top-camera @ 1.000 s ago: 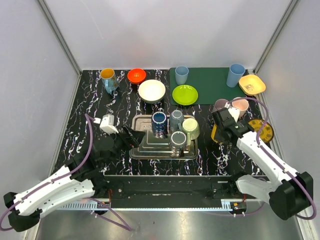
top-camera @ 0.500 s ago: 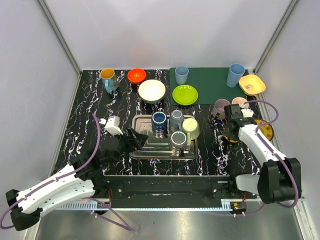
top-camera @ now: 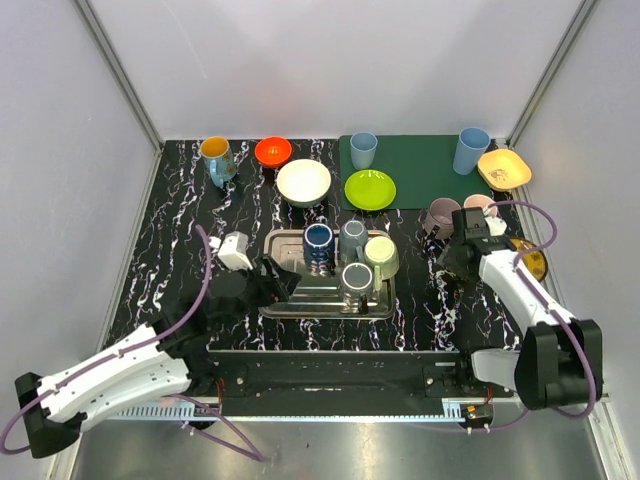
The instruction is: Turn the mug right side up
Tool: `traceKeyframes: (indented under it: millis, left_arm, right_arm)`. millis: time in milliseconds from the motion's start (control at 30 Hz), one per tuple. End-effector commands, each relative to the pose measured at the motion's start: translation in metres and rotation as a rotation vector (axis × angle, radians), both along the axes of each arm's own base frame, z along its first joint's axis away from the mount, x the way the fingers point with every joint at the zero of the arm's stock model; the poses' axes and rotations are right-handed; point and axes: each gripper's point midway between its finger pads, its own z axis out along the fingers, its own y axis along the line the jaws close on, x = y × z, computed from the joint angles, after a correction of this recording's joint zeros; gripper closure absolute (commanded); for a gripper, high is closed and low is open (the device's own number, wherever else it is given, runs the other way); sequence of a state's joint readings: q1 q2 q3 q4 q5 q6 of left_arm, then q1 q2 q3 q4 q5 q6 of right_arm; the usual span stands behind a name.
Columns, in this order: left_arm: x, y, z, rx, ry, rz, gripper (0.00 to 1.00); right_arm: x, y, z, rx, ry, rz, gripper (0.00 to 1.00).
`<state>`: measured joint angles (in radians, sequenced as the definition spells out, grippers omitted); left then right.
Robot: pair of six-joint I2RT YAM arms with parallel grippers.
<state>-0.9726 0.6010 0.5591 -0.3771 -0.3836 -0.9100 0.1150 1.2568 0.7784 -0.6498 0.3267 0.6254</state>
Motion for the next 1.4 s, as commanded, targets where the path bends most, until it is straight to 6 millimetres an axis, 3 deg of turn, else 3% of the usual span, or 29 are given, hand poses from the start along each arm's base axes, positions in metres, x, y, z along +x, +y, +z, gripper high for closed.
traceKeyframes:
  millis: [0, 167, 233, 333, 367, 400, 467, 500, 567, 600, 667, 700, 833, 867, 1033, 1367]
  left_arm:
    - [0.001, -0.010, -0.005, 0.002, 0.016, -0.032, 0.13]
    - [0.003, -0.024, -0.016, 0.095, 0.068, -0.078, 0.01]
    - [0.005, -0.030, -0.026, 0.111, 0.119, -0.063, 0.01]
    - [0.009, -0.047, -0.030, 0.094, 0.172, -0.046, 0.01]
    - [0.012, -0.055, -0.021, 0.074, 0.164, -0.038, 0.01]
    - [0.012, -0.061, -0.026, 0.091, 0.181, -0.028, 0.01]
    - [0.010, -0.078, -0.014, 0.052, 0.175, 0.004, 0.01]
    - [0.010, -0.086, -0.021, 0.074, 0.185, 0.017, 0.01]
    - [0.004, -0.107, -0.011, 0.047, 0.181, 0.033, 0.01]
    - [0.001, -0.118, -0.024, 0.088, 0.198, 0.023, 0.01]
    - [-0.004, -0.137, -0.020, 0.115, 0.206, -0.002, 0.01]
    - [-0.004, -0.144, -0.037, 0.171, 0.228, -0.001, 0.01]
    - [-0.001, -0.161, -0.053, 0.197, 0.285, 0.029, 0.08]
    - [-0.001, -0.161, -0.056, 0.207, 0.296, 0.037, 0.13]
    - [0.009, -0.170, -0.069, 0.269, 0.314, 0.096, 0.15]
    - [0.029, -0.161, -0.098, 0.323, 0.373, 0.165, 0.48]
  right_arm:
    - [-0.001, 0.012, 0.029, 0.073, -0.082, 0.037, 0.34]
    - [-0.009, 0.043, 0.079, 0.209, -0.217, 0.133, 0.29]
    - [-0.009, 0.065, 0.103, 0.290, -0.304, 0.195, 0.30]
    - [-0.011, 0.080, 0.120, 0.326, -0.363, 0.248, 0.30]
    - [-0.011, 0.086, 0.123, 0.328, -0.370, 0.275, 0.30]
    - [-0.012, 0.087, 0.123, 0.323, -0.371, 0.290, 0.31]
    - [-0.012, 0.086, 0.124, 0.307, -0.377, 0.305, 0.31]
    - [-0.012, 0.086, 0.123, 0.302, -0.378, 0.311, 0.31]
    - [-0.011, 0.085, 0.125, 0.292, -0.389, 0.319, 0.31]
    - [-0.010, 0.085, 0.127, 0.286, -0.397, 0.331, 0.31]
    - [-0.009, 0.085, 0.130, 0.284, -0.407, 0.338, 0.31]
    - [-0.009, 0.086, 0.131, 0.284, -0.409, 0.346, 0.31]
    - [-0.010, 0.090, 0.136, 0.300, -0.423, 0.371, 0.31]
    - [-0.010, 0.090, 0.137, 0.303, -0.427, 0.371, 0.31]
    - [-0.014, 0.091, 0.139, 0.310, -0.446, 0.381, 0.31]
    - [-0.022, 0.095, 0.142, 0.337, -0.453, 0.406, 0.31]
